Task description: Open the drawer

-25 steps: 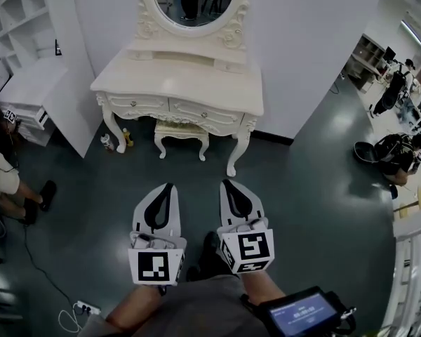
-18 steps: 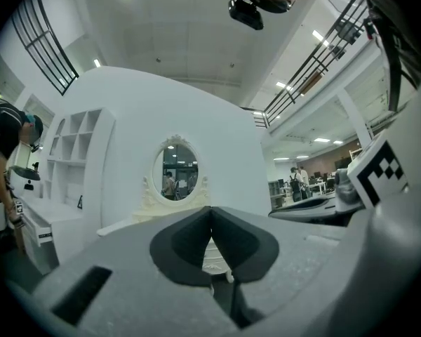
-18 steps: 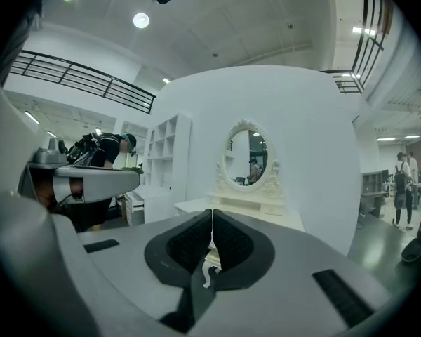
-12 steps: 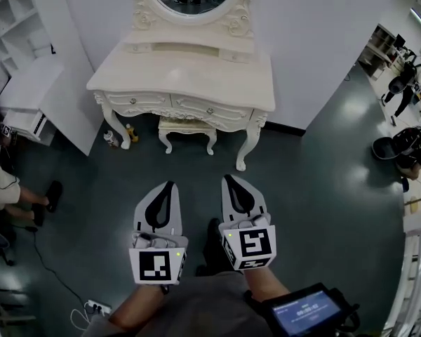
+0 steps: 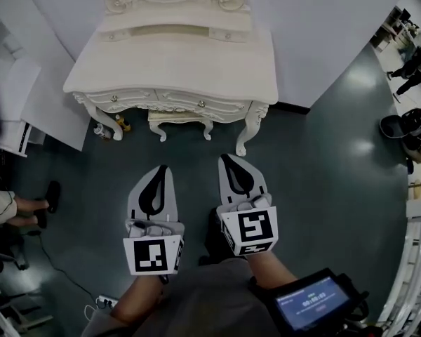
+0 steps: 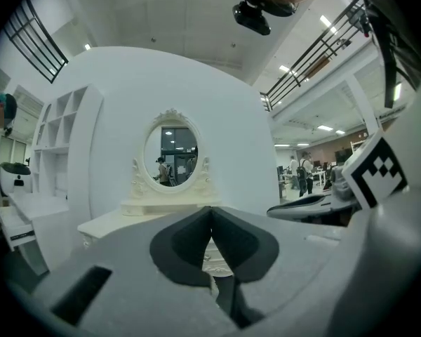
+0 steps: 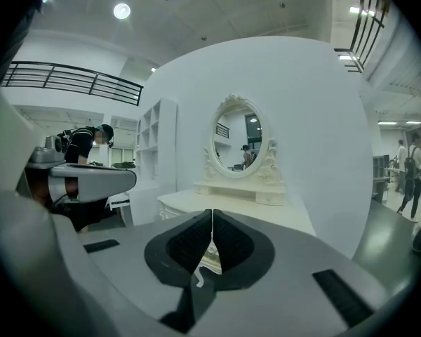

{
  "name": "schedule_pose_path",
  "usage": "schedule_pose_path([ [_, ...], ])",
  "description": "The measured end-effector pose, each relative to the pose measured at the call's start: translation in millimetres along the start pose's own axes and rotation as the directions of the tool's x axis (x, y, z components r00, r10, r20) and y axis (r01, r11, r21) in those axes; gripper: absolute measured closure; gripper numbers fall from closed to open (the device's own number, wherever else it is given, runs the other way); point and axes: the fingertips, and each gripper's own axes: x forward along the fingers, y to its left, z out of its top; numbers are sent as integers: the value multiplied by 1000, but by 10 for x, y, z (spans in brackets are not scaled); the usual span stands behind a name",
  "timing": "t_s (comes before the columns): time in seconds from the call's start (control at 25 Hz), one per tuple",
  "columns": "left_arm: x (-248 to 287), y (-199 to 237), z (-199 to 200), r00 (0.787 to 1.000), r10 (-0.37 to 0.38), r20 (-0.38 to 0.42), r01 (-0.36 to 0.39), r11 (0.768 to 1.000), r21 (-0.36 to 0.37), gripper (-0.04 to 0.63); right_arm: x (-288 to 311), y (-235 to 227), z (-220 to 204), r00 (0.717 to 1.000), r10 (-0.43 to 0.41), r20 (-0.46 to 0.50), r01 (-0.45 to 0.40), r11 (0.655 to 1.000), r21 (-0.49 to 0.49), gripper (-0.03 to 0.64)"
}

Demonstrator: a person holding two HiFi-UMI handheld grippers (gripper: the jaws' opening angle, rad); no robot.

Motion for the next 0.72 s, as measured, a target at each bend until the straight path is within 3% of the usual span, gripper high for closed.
schedule_pose_path([
  [0.32,873,43,229,1000,-14,16,14,1000,25,584,675,-503,291,999,6,34,-6,1000,7,603],
  [0.72,1311,299,471,999,-19,41,18,999,33,584,1166,-705,700,996,-13,93,14,1000,-11,603],
])
